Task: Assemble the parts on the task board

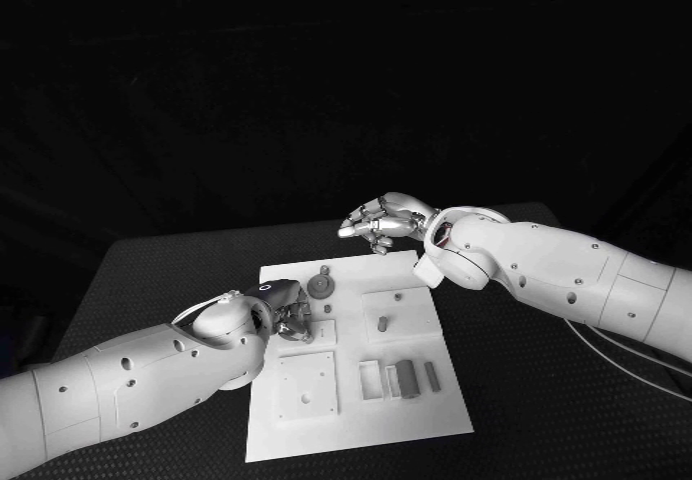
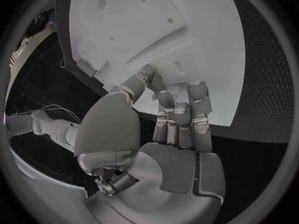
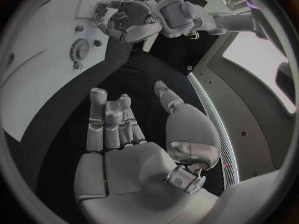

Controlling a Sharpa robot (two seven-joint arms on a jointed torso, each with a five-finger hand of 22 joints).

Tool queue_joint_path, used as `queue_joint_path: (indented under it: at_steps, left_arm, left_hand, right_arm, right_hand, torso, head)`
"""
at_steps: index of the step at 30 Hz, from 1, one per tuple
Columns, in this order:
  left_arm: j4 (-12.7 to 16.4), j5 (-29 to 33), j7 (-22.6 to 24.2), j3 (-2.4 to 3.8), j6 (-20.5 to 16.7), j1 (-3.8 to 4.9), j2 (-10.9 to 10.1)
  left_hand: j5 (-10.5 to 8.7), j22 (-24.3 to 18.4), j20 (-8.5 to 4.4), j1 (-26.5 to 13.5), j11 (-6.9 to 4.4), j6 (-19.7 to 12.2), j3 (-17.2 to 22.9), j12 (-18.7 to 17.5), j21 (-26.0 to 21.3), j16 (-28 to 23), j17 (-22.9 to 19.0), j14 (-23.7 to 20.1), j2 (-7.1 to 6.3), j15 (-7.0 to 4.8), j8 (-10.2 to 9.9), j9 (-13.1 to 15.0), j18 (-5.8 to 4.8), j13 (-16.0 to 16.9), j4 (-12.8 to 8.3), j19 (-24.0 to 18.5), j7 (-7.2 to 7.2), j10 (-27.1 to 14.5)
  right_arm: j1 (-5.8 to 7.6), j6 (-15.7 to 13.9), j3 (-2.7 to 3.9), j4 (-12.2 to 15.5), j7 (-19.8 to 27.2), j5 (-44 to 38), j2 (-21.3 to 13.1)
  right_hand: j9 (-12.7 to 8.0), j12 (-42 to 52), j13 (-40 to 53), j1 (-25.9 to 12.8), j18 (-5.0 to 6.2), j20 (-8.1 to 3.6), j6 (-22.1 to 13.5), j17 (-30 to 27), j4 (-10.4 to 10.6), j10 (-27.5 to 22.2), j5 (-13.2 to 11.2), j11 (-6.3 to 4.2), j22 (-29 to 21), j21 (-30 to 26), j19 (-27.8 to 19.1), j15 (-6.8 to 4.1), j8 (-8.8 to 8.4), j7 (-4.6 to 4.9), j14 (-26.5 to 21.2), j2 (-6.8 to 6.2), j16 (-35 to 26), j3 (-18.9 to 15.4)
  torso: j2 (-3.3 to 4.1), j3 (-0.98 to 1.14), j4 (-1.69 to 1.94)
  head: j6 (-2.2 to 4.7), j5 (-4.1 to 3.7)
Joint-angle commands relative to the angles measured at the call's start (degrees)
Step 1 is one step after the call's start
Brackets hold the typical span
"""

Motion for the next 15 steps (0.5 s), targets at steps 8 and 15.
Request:
queue_joint_path:
  at_steps: [8,15]
  left_arm:
    - [0.2,0.1,0.1,0.05,-0.5,0.01,0.1]
    - [0.2,0.2,0.1,0.05,-0.3,0.00,0.2]
  left_hand:
    - [0.10,1.0,0.05,-0.2,0.32,-0.3,-0.5,-0.2,-0.4,-0.3,0.1,0.1,-0.83,0.33,0.0,0.1,2.21,0.1,0.2,-0.2,0.33,-0.1]
    - [0.09,1.0,0.09,-0.3,0.37,-0.5,-0.6,-0.2,-0.5,-0.3,0.1,0.1,-0.95,0.38,-0.1,0.1,2.25,0.1,0.3,-0.2,0.39,-0.2]
  right_arm:
    - [-0.05,0.6,0.02,0.1,0.4,-0.4,0.0]
    - [-0.05,0.6,0.02,0.0,0.4,-0.4,0.0]
  right_hand:
    - [0.1,0.3,-0.1,-0.3,1.78,-0.45,0.0,-0.1,0.0,0.0,0.1,-0.30,0.7,-0.3,-0.1,-0.03,0.09,0.52,-0.4,0.01,0.2,-0.3]
    - [0.1,0.3,-0.1,-0.3,1.78,-0.45,0.0,-0.1,0.0,0.0,0.1,-0.30,0.7,-0.3,-0.1,-0.03,0.09,0.52,-0.4,0.01,0.2,-0.3]
  torso:
    - [0.00,0.01,0.03]
    - [0.00,-0.03,0.03]
  head:
    - [-0.06,-0.08]
    - [-0.13,-0.10]
